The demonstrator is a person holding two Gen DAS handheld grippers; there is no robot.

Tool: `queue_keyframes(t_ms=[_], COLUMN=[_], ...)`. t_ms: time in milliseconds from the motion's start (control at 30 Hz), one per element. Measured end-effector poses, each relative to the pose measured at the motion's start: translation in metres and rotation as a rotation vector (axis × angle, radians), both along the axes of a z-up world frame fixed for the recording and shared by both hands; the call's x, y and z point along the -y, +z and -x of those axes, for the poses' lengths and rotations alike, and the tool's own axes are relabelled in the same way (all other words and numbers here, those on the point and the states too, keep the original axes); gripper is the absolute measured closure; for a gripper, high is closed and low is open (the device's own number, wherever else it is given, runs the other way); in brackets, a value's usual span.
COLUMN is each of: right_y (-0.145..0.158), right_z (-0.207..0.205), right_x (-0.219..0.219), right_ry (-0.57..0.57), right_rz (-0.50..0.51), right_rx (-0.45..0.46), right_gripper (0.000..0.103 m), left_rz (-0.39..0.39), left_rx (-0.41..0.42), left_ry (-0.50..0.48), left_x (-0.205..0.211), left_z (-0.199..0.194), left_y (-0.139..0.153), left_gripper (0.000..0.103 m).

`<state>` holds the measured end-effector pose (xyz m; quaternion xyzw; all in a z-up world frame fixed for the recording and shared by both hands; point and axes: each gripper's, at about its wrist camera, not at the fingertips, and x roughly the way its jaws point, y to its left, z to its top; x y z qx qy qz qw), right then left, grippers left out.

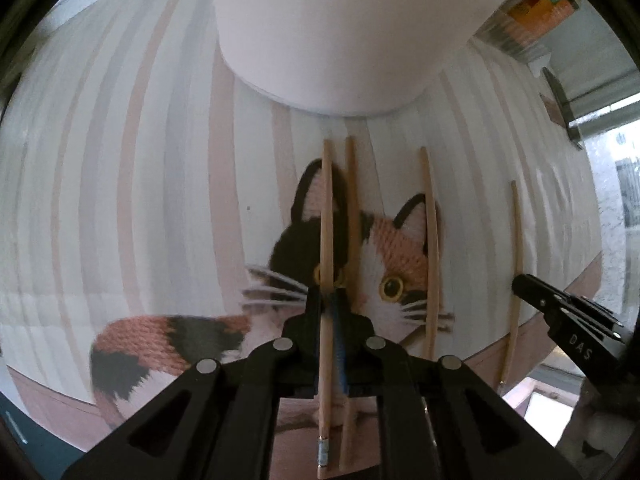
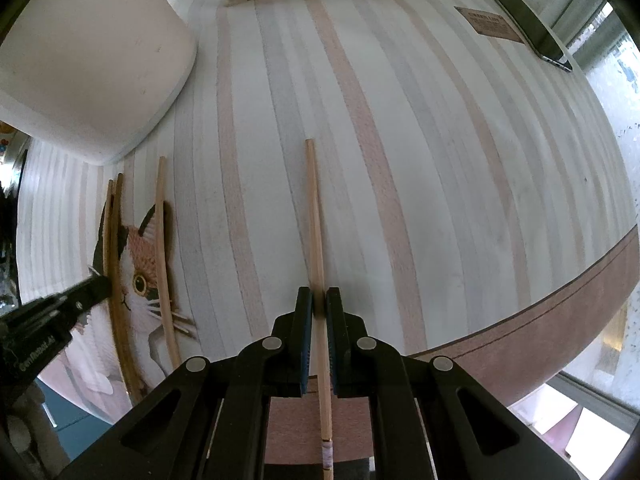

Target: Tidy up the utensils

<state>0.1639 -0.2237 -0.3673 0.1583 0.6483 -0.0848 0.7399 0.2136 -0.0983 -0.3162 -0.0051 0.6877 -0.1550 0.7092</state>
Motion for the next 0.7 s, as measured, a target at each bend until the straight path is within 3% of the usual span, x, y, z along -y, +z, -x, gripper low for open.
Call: queue_keyframes(t_ms=[233,400,700], right_y=[-0.001,-0.001,-0.001], right_z=[0.002,0.002,0.002], right_x=[0.003,0.005,0.006], right_ry=[-0.004,-0.005,-0.001], right_rz=[-0.009,-0.018,-0.015], right_rx=[0.007,0.01,0.008], right_gripper=[0.096,0.096,0.095], left_rz=[0.05,0.115,0.011], left_rx=[-0.033,-0.04,0.01], left_ry=[0.015,0.029,-0.033], left_x=[0.007,-0.03,-0.021], left_z=[0.003,0.01,0.016], left_y=[-0.008,0.009,0.008], left_gripper=[0.096,0.096,0.1])
